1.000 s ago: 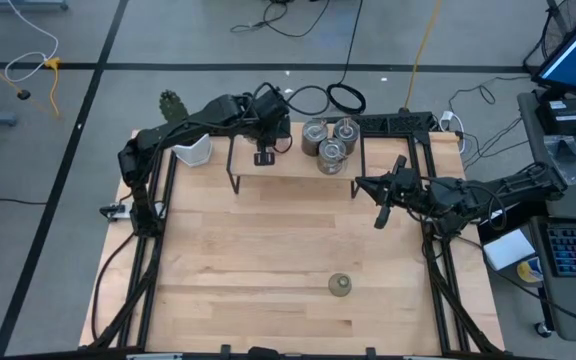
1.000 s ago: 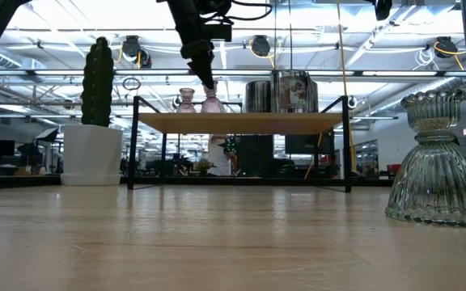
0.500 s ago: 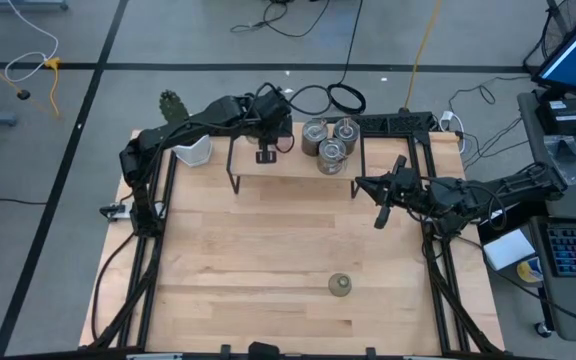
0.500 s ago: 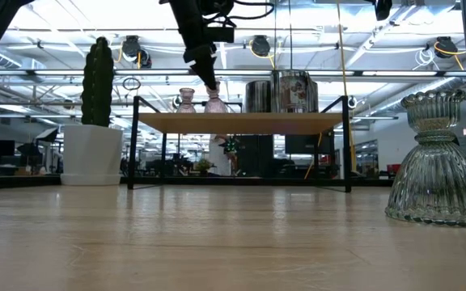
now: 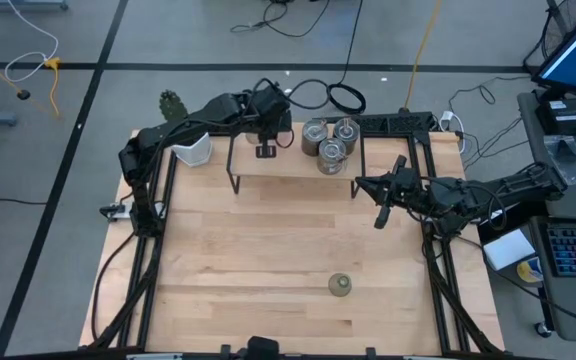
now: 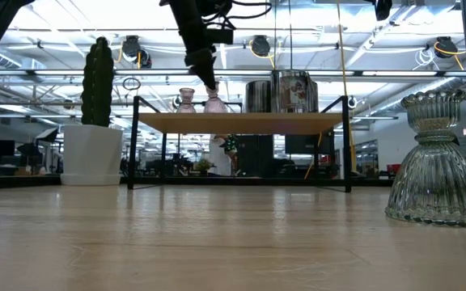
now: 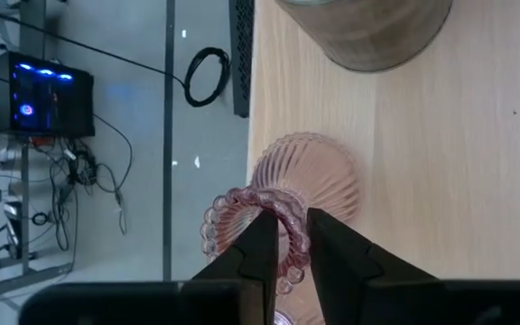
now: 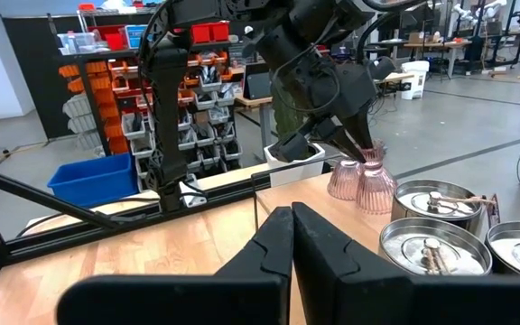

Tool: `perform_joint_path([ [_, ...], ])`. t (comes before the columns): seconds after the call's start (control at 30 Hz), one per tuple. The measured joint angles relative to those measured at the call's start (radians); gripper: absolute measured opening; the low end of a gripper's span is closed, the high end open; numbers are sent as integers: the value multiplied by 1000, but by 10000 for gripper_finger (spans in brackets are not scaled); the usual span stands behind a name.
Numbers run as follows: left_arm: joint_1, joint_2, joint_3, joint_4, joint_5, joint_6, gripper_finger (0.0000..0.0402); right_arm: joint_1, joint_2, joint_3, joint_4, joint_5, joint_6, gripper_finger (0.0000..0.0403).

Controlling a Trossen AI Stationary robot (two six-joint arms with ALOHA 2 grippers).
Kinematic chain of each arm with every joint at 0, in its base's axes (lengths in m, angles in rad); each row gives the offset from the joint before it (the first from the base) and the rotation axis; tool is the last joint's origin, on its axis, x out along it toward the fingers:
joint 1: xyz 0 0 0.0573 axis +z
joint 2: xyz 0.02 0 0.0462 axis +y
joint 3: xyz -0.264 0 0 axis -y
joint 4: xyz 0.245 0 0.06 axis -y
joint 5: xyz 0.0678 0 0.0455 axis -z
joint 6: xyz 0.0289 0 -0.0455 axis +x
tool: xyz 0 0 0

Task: Pick & Place candle stick holders
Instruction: Put the purple glass candle holder on the shelf

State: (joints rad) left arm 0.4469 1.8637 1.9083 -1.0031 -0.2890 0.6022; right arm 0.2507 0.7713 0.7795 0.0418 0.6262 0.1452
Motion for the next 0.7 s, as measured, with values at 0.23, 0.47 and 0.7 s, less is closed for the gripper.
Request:
perform_joint_path([
  [0.23, 0, 0, 0, 10, 4, 15, 59, 0, 0, 0, 4, 0, 0, 0],
  [0.47, 3, 0, 0, 2, 19, 15, 60, 0, 0, 0, 17, 0, -3, 0],
  [0.7, 15, -3, 0, -12, 28, 15, 60, 0, 0, 0, 20, 0, -3, 0],
])
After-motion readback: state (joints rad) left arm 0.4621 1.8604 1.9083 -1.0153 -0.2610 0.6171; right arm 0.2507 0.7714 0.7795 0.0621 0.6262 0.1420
